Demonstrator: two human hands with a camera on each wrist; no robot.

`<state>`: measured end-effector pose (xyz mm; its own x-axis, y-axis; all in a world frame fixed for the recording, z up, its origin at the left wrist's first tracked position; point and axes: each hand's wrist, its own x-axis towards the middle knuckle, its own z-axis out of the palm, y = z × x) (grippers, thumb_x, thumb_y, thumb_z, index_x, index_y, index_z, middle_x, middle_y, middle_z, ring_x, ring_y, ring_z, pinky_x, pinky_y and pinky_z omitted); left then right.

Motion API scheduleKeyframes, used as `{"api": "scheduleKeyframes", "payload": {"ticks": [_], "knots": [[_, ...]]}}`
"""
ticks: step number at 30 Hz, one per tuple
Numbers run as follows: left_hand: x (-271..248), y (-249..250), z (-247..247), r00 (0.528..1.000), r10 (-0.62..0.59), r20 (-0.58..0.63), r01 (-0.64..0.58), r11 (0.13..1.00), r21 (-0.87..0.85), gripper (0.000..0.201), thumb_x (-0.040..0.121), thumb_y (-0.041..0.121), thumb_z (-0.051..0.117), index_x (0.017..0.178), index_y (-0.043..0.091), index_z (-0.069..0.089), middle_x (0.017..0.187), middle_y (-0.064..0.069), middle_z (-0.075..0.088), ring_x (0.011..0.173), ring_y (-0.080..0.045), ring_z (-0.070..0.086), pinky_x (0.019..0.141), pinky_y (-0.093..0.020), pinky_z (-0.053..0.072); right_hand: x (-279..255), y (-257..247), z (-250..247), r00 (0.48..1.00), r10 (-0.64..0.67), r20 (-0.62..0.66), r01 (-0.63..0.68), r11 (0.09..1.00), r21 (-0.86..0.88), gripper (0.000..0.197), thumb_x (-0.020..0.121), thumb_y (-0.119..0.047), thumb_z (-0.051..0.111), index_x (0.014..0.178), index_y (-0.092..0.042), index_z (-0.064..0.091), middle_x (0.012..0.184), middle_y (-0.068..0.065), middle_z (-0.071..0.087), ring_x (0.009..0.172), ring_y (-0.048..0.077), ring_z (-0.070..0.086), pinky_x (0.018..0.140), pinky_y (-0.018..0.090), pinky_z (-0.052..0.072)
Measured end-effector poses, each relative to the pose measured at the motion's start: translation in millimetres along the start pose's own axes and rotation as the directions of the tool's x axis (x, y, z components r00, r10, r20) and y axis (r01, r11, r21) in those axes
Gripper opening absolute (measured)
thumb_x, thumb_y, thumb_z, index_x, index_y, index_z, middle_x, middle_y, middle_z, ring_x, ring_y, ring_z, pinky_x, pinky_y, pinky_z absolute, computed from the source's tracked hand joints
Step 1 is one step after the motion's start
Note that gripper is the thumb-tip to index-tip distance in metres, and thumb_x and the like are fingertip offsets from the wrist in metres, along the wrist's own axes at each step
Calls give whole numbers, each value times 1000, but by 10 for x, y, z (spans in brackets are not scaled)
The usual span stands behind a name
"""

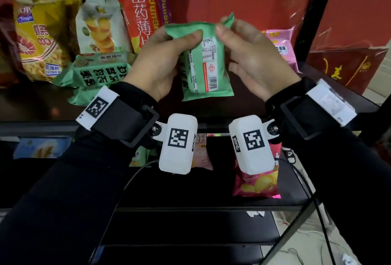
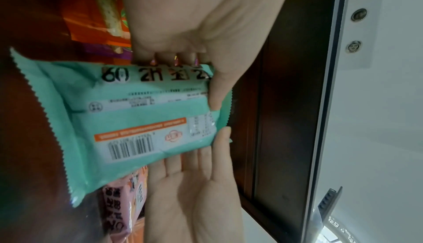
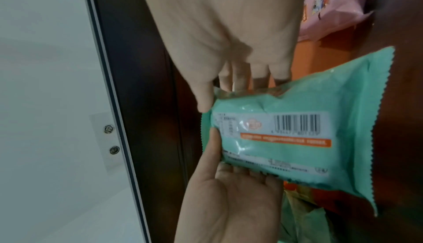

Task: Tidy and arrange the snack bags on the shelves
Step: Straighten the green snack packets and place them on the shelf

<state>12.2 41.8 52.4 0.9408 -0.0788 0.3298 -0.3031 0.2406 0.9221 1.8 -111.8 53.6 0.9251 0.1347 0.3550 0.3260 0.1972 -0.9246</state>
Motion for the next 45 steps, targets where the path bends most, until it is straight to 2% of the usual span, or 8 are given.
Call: {"api": "scheduleKeyframes", "payload": {"ticks": [14, 22, 27, 30, 33, 37, 41, 45], "knots": [[3, 20, 129, 999, -35, -10, 30, 945, -327, 19, 96, 13, 57, 82, 8, 69, 90, -11, 75, 88, -26, 72, 79, -39, 59, 31, -9, 59, 990, -58, -132, 73, 991, 109, 19, 98, -20, 53, 84, -8, 59, 82, 5, 72, 75, 16, 70, 75, 33, 58], [12, 78, 101, 975, -216, -44, 150, 797, -585, 36, 99, 28, 49, 123, 4, 59, 127, -21, 61, 117, -36, 59, 103, -57, 41, -6, -81, -102, 998, 59, -11, -59, 927, -370, 57, 76, -29, 78, 127, -13, 58, 115, 3, 69, 98, 13, 69, 91, 31, 54], [-96, 87, 66, 981, -120, -152, 99, 985, -138, 17, 94, 34, 55, 110, 30, 59, 123, 5, 59, 122, -14, 49, 110, -56, 20, -43, -87, -198, 987, -127, -98, 73, 899, -432, 53, 70, 2, 79, 119, -10, 61, 101, -1, 70, 78, 1, 66, 76, 17, 56], [-129, 93, 121, 995, -50, -85, 58, 994, 94, 35, 89, 45, 61, 121, 31, 59, 119, 12, 64, 111, -5, 57, 97, -37, 39, -38, -92, -190, 987, -155, -44, 108, 836, -538, 56, 67, 4, 80, 117, -14, 63, 88, -15, 62, 69, -12, 60, 70, 7, 49], [-142, 52, 164, 997, -35, -66, 46, 984, 172, 29, 97, 41, 51, 115, 24, 65, 94, 11, 74, 87, -3, 70, 74, -25, 54, -58, -42, -172, 988, -153, -29, 114, 837, -535, 56, 69, 2, 79, 120, -13, 63, 97, -12, 63, 85, -5, 61, 82, 13, 50], [-107, 3, 151, 991, -35, -133, 39, 999, 31, 37, 103, 37, 38, 116, 16, 66, 109, 1, 71, 99, -13, 68, 94, -41, 51, -26, 39, -200, 973, -137, -186, 53, 915, -399, 47, 83, -17, 72, 127, -14, 56, 127, 0, 57, 117, 11, 55, 92, 20, 47], [-99, -31, 179, 987, -121, -107, 101, 980, -170, 39, 103, 38, 35, 106, 16, 67, 88, 4, 75, 86, -13, 71, 78, -36, 56, -44, 59, -168, 977, -73, -200, 33, 981, -193, 10, 94, -18, 58, 88, -17, 66, 76, -22, 71, 107, 6, 64, 104, 36, 44], [-109, -7, 229, 984, -142, -104, 109, 957, -269, 34, 102, 37, 40, 106, 14, 64, 92, 0, 75, 89, -16, 72, 82, -39, 56, -12, 64, -115, 961, -139, -239, 84, 970, -228, 12, 93, -23, 60, 89, -18, 70, 113, 6, 70, 140, 32, 34, 113, 41, 26]]}}
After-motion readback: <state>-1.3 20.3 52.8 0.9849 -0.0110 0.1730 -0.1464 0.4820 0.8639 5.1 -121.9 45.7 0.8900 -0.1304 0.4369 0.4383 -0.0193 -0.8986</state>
